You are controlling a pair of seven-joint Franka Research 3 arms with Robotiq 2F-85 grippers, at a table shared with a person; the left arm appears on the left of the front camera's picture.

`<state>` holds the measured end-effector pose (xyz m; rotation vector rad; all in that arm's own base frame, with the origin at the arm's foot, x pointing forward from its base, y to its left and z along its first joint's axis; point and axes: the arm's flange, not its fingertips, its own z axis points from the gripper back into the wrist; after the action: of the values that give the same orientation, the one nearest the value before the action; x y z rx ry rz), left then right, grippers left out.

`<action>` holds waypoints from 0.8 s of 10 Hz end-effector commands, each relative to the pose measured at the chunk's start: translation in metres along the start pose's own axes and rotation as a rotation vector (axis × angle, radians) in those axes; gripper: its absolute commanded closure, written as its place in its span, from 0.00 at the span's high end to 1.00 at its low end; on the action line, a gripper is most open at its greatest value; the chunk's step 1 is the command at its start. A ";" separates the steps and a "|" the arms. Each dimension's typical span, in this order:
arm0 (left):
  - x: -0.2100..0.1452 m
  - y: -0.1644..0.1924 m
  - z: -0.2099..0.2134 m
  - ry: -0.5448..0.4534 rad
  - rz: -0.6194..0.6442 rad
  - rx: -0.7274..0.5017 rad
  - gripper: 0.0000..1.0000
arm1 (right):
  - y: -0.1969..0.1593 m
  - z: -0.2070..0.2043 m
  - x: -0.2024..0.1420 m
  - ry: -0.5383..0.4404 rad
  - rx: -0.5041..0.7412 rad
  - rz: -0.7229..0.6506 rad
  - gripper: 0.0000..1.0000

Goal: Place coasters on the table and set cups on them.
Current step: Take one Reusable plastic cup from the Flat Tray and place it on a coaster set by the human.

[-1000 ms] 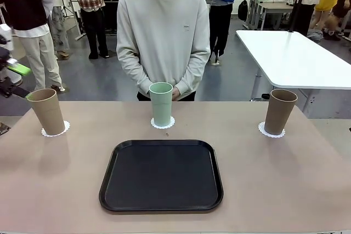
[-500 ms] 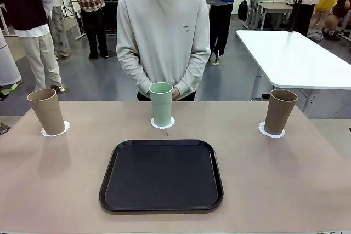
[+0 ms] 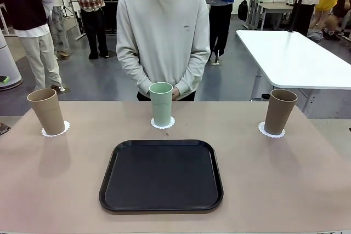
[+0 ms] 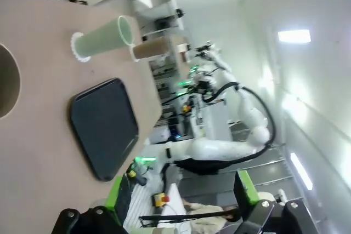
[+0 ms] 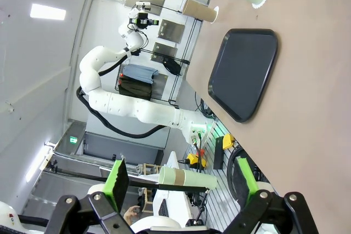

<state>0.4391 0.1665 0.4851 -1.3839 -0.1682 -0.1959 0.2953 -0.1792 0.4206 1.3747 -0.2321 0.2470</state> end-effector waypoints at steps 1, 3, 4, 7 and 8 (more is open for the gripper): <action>-0.001 -0.010 -0.016 0.035 0.036 0.083 1.00 | 0.000 -0.001 -0.001 0.001 0.007 0.006 1.00; 0.001 -0.016 -0.024 0.059 0.029 0.139 1.00 | 0.000 -0.001 -0.001 0.001 0.007 0.006 1.00; 0.001 -0.020 -0.032 0.060 0.007 0.151 1.00 | 0.000 -0.001 -0.001 0.001 0.007 0.006 1.00; 0.005 -0.016 -0.015 0.048 0.014 0.098 1.00 | 0.000 -0.001 -0.001 0.001 0.007 0.006 1.00; 0.005 -0.016 -0.015 0.048 0.014 0.098 1.00 | 0.000 -0.001 -0.001 0.001 0.007 0.006 1.00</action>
<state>0.4400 0.1468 0.4974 -1.2698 -0.1259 -0.2041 0.2953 -0.1792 0.4206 1.3746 -0.2321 0.2470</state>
